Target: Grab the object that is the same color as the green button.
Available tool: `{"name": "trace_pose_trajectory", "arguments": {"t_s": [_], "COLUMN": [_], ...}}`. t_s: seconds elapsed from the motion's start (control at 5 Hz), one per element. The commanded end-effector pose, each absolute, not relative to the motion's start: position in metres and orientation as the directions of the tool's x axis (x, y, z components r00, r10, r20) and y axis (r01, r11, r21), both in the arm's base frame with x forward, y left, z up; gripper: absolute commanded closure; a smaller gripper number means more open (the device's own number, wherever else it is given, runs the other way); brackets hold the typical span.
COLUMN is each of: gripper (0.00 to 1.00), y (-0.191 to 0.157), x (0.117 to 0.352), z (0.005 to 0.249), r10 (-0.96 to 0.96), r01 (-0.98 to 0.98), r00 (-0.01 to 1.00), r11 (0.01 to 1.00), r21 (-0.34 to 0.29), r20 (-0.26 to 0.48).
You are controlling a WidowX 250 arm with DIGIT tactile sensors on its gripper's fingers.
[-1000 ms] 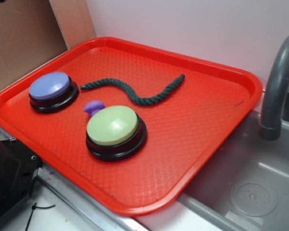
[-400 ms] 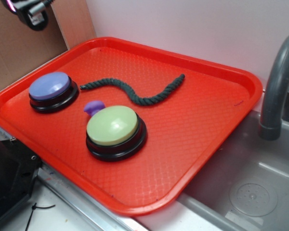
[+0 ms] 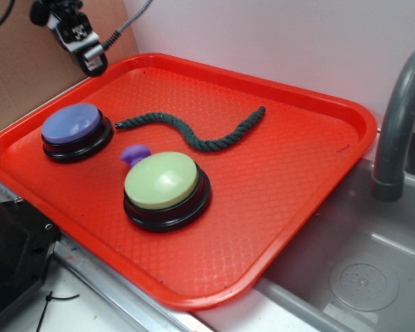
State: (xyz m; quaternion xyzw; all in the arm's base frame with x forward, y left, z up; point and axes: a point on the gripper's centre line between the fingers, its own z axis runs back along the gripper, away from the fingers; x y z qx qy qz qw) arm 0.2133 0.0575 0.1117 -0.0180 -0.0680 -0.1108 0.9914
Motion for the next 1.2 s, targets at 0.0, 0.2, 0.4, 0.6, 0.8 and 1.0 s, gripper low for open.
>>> {"name": "trace_pose_trajectory", "arguments": {"t_s": [0.0,0.2,0.4,0.6,0.8,1.0], "gripper": [0.0,0.0,0.0,0.45,1.0,1.0], "y": [0.056,0.051,0.047,0.044,0.043,0.042], "x": [0.24,0.245,0.247,0.247,0.248,0.249], "z": [0.061,0.043,0.029,0.018,0.016,0.013], "r10": [-0.239,-0.236,-0.247,-0.254,-0.221,-0.228], "r01": [0.24,0.236,0.247,0.254,0.221,0.228], "r00": [0.968,0.971,0.969,0.967,0.975,0.974], "r11": [0.971,0.972,0.969,0.967,0.975,0.974], "r21": [0.0,0.001,0.014,-0.002,0.0,0.008], "r20": [0.08,0.042,0.017,0.0,0.005,0.0]}}
